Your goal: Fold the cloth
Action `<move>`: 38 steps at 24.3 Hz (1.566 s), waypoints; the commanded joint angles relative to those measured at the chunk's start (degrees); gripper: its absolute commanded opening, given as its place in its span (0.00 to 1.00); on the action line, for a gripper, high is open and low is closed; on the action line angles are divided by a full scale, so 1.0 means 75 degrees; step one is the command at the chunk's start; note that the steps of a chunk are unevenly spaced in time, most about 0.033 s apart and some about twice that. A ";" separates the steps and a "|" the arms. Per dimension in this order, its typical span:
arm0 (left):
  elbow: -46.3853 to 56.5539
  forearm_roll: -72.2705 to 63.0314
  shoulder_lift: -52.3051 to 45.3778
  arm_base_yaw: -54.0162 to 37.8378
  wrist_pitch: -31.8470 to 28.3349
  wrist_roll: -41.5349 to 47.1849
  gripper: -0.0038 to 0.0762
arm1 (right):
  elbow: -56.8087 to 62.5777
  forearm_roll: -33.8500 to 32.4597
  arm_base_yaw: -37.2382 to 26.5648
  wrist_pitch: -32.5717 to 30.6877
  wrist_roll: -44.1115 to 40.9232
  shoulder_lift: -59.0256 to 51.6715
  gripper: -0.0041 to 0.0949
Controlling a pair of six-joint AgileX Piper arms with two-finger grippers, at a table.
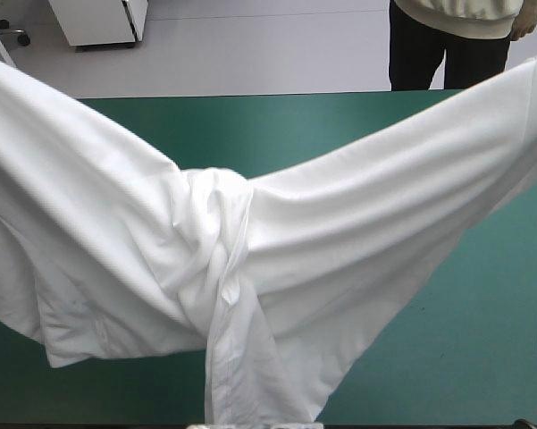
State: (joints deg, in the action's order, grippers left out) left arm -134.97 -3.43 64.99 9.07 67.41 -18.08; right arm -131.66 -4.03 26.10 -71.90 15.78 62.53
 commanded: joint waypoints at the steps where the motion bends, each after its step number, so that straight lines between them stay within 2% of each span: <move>1: 0.0578 -0.0029 0.0076 -0.0005 -0.0189 0.0100 0.04 | 0.0227 -0.0067 -0.0043 0.0067 -0.0130 0.0145 0.03; 5: 0.2082 -0.0121 0.0076 -0.0005 0.0053 0.0287 0.04 | 0.1280 -0.0129 -0.0043 0.0066 -0.0526 0.0159 0.03; 8: 0.3676 -0.0144 0.0076 -0.0005 -0.0129 0.0348 0.04 | 0.2547 -0.0202 -0.0043 0.0146 -0.0857 0.0159 0.03; 13: 0.6038 -0.0257 0.0106 -0.0005 -0.1233 0.0499 0.04 | 0.4889 -0.0207 -0.0043 0.0931 -0.1462 0.0179 0.03; 16: 0.7287 -0.0257 0.0341 -0.0005 -0.2096 0.0577 0.04 | 0.6302 -0.0299 -0.0063 0.1898 -0.1643 0.0379 0.03; 18: 0.7841 -0.0257 0.0635 -0.0005 -0.2776 0.0661 0.04 | 0.6944 -0.0668 -0.0129 0.2583 -0.1880 0.0676 0.03; 22: 0.8117 -0.0290 0.1575 -0.0005 -0.4478 0.0661 0.04 | 0.7197 -0.0797 -0.0829 0.3963 -0.1868 0.1781 0.03; 23: 0.8117 -0.0274 0.1920 -0.0005 -0.5286 0.0704 0.04 | 0.7123 -0.0797 -0.1169 0.4566 -0.1819 0.2180 0.03; 25: 0.8100 -0.0264 0.2496 -0.0005 -0.6184 0.0789 0.04 | 0.6869 -0.0718 -0.1767 0.4961 -0.1673 0.2783 0.02; 26: 0.8073 -0.0264 0.2701 -0.0005 -0.6415 0.0801 0.04 | 0.6759 -0.0649 -0.1930 0.5023 -0.1558 0.2996 0.02; 30: 0.7700 -0.0264 0.4230 -0.0005 -0.7048 0.0858 0.04 | 0.5880 0.0656 -0.2656 0.5141 -0.0226 0.4359 0.02; 32: 0.7592 -0.0327 0.4753 -0.0005 -0.7373 0.0858 0.04 | 0.5532 0.0995 -0.2814 0.5248 -0.0055 0.4914 0.02; 34: 0.7509 -0.0345 0.5090 -0.0005 -0.7662 0.0858 0.04 | 0.5248 0.1015 -0.2880 0.5290 -0.0055 0.5324 0.02; 38: 0.7459 -0.0345 0.5320 -0.0005 -0.7736 0.0858 0.04 | 0.4964 0.1239 -0.2884 0.5264 0.0142 0.5776 0.06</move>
State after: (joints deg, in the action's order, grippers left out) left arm -76.78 -5.34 107.31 9.07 13.50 -12.32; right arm -91.60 3.65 5.13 -35.83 15.37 107.68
